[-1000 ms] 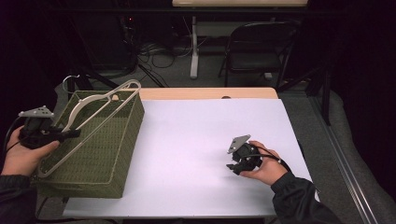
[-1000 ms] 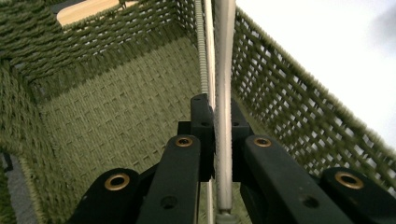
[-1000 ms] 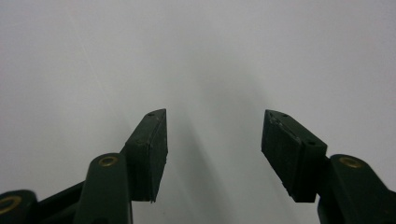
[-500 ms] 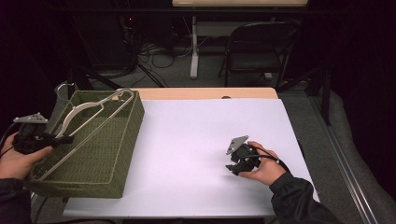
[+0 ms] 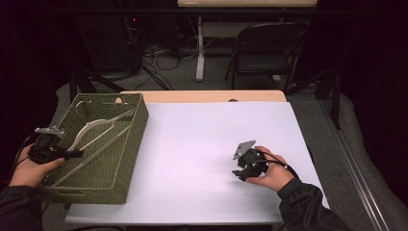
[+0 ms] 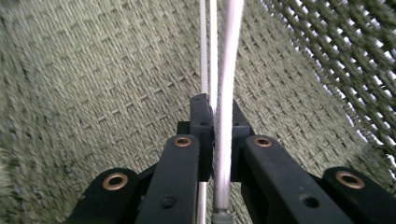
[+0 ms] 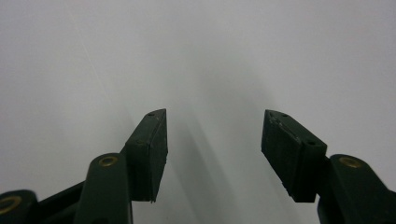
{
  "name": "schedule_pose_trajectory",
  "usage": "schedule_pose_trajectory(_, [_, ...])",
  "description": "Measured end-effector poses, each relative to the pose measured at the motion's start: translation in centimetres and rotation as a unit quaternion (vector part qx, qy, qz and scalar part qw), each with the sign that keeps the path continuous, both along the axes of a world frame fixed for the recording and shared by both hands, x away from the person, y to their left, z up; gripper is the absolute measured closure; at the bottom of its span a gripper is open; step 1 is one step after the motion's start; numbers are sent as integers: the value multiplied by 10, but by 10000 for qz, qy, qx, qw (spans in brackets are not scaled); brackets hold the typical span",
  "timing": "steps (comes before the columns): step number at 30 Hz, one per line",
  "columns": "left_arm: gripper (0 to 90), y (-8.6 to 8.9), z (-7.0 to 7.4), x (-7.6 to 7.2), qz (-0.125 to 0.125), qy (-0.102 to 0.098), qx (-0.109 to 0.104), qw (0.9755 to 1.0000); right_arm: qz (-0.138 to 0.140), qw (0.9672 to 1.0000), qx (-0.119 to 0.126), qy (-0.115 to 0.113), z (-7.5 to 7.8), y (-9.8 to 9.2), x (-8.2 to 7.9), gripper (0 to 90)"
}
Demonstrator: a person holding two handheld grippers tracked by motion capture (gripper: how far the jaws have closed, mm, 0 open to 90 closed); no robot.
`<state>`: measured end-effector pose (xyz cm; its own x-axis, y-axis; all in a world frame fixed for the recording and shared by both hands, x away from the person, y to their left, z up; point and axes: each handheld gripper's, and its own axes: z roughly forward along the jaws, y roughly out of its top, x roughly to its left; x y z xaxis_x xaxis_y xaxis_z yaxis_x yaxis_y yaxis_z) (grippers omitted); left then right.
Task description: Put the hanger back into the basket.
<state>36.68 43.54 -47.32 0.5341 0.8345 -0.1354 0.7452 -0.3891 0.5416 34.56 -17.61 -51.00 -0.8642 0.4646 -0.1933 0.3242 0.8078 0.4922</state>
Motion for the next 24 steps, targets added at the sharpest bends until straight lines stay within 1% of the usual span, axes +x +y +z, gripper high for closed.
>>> schedule_pose_trajectory(1, [866,0,-1,0,30,17,-26,10000,-6,10000,10,-7,0,0,0,407])
schedule_pose_trajectory(2, [862,0,-1,0,80,19,-23,10000,-29,10000,66,-69,-1,0,0,407])
schedule_pose_trajectory(3, [846,1,-2,0,155,-20,-25,9999,-37,9999,112,-21,-2,0,0,407])
schedule_pose_trajectory(5, [781,3,0,0,345,-154,-10,9993,-52,9999,83,23,-1,-1,-1,407])
schedule_pose_trajectory(7, [676,6,4,-2,539,-294,-36,9981,-45,9995,272,-130,-4,-1,0,407])
schedule_pose_trajectory(8, [636,6,7,-2,597,-369,-11,9975,-20,9999,159,-42,-2,-2,0,407])
schedule_pose_trajectory(9, [602,6,9,-3,651,-449,12,9969,-47,9999,108,-57,-1,-2,0,407])
schedule_pose_trajectory(10, [569,6,10,-3,722,-476,99,9962,-46,9999,154,-43,-2,-2,0,407])
schedule_pose_trajectory(11, [518,7,11,-3,733,-514,222,9957,-48,9999,158,-36,-2,-2,-1,407])
schedule_pose_trajectory(12, [507,7,12,-4,740,-523,266,9955,-28,9999,151,-50,-2,-2,0,407])
schedule_pose_trajectory(13, [494,8,13,-4,762,-546,218,9954,-61,9998,161,-32,-2,-2,-1,407])
schedule_pose_trajectory(14, [485,8,14,-5,784,-568,195,9951,-29,9999,154,-46,-2,-2,0,406])
schedule_pose_trajectory(15, [463,8,15,-6,831,-622,222,9944,-34,9999,154,-49,-2,-2,0,407])
schedule_pose_trajectory(16, [450,8,16,-7,824,-636,235,9943,-26,9999,152,-51,-2,-2,0,406])
schedule_pose_trajectory(18, [446,7,18,-9,790,-675,178,9944,-26,9999,160,-55,-1,-2,-1,406])
schedule_pose_trajectory(19, [446,6,19,-11,798,-705,190,9941,-63,9998,178,-50,-1,-2,-1,406])
schedule_pose_trajectory(20, [445,5,21,-12,772,-697,198,9944,-65,9998,179,-54,-1,-2,-2,406])
schedule_pose_trajectory(24, [446,-3,28,-18,745,-788,147,9940,-74,9998,170,-92,1,-4,-2,406])
